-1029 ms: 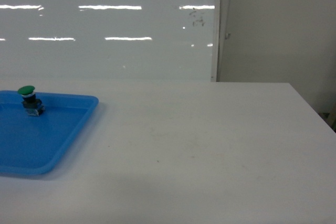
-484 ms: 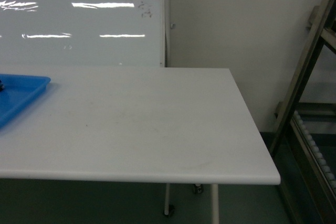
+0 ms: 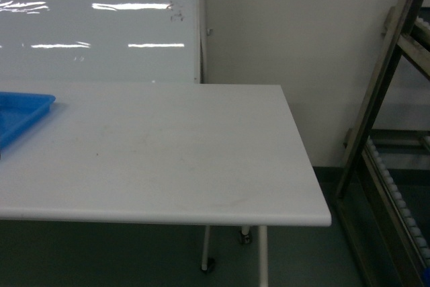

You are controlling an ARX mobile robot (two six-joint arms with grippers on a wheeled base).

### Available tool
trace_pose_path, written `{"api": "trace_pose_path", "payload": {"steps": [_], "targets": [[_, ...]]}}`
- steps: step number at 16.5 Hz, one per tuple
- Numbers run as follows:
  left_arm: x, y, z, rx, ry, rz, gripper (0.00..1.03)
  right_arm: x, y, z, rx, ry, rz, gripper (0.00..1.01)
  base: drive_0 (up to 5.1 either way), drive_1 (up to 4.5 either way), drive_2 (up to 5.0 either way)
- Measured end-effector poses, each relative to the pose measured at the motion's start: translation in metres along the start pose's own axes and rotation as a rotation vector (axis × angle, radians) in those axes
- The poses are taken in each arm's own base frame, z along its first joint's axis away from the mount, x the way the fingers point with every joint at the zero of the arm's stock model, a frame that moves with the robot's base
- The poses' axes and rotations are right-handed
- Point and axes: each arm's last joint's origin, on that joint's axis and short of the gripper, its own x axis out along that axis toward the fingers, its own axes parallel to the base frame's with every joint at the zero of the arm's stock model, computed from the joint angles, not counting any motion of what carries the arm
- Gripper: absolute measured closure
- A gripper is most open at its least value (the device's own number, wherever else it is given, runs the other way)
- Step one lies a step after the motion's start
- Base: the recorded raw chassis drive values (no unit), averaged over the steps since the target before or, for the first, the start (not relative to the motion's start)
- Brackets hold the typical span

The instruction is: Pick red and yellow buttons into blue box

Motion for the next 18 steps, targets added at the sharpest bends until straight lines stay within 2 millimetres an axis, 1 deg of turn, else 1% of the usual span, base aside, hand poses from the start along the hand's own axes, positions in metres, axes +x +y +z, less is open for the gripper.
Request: {"api": "trace_pose_path", "payload": {"steps": [18], "targets": [[0.0002,-0.0001,-0.0004,0.0,0.003,0.0,0.7,0.0,0.0,0.0,0.0,0.0,0.0,0.62,4.6,-3.88,-0.7]]}}
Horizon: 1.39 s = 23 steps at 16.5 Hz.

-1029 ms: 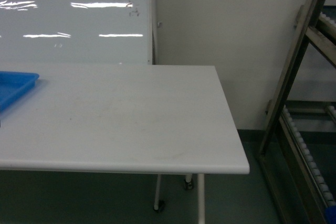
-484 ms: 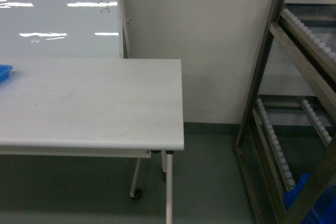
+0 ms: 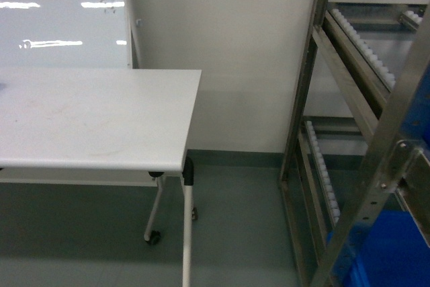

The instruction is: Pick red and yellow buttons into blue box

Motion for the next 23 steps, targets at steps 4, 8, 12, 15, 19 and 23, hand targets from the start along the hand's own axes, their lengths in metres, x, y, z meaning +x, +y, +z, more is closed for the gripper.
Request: {"api": "trace_pose_path", "payload": {"steps": [4,8,12,15,19,23], "targets": [[-0.0001,0.0,0.0001,0.0,0.0,0.0,0.7,0.0,0.0001,0.0001,0.0,-0.002,0.0,0.62,4.8,-2.54,-2.5],[-0.0001,0.0,0.0002,0.0,-0.002,0.0,0.7,0.0,0.0,0.0001,0.0,-0.002,0.0,0.62,4.8,-2.54,-2.5],[-0.0001,-0.0001,0.0002,0.0,-0.001,-0.002,0.7,0.0,0.0,0.0001,0.0,-0.002,0.0,0.62,4.8,-2.54,-2.5],[0.0001,0.0,-0.0001,0.0,0.001,0.0,0.7,0.0,0.0001,0.0,0.0,0.0,0.0,0.62,4.8,-2.54,-2.5],[-0.0001,0.0,-0.0001,0.0,0.0,0.0,0.7,0.0,0.0001,0.0003,0.0,-0.003,0.0,0.62,5.0,-2.38,-2.4],[-0.0001,0.0,0.0001,0.0,-0.001,0.0,0.7,0.0,0.0,0.0001,0.0,-0.002,0.0,0.62,5.0,-2.33,-2.3]]}}
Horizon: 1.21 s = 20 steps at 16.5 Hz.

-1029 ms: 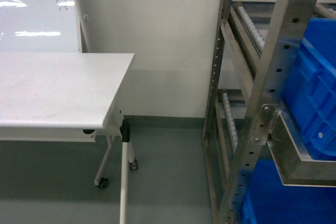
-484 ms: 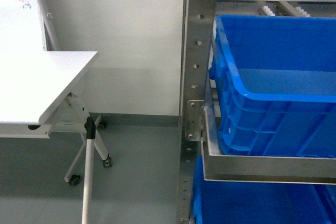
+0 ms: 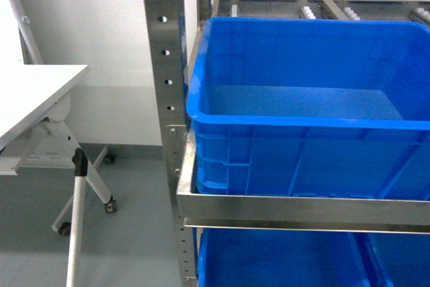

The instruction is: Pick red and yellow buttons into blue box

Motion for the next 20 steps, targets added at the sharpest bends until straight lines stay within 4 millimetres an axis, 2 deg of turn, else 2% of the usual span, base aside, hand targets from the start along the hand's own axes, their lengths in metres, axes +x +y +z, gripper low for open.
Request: {"api": "trace_pose_path", "payload": {"steps": [20], "targets": [[0.0001,-0.0001,-0.0002,0.0,0.001,-0.001,0.7,0.0,0.0,0.0,0.0,0.0,0.0,0.62,5.0,-2.36,-2.4]]}}
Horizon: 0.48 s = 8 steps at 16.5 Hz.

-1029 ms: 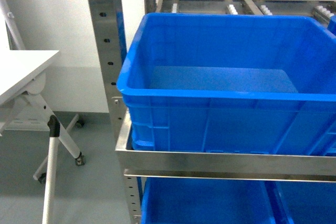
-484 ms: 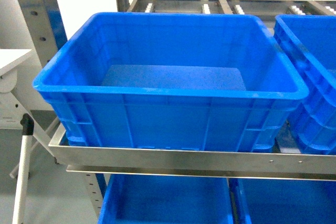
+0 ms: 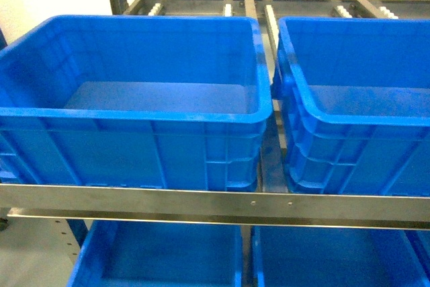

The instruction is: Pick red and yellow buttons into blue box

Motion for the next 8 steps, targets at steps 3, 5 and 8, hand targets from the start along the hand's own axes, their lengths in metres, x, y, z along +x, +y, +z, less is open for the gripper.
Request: {"api": "trace_pose_path", "payload": {"steps": [3,5,8], "targets": [[-0.0002,0.0001,0.0003,0.0,-0.003,0.0,0.7,0.0,0.0,0.0002,0.0,-0.002,0.0,0.62,4.9,-2.16,-2.7],[0.0,0.0,0.0,0.0,0.0,0.0,0.7,0.0,0.0,0.0003,0.0,-0.003,0.0,0.62,4.9,-1.51,-3.3],[-0.0001,0.0,0.0,0.0,-0.001,0.0,0.7,0.0,0.0001,0.0,0.0,0.0,0.001,0.62,4.9,-1.51,-3.3]]}}
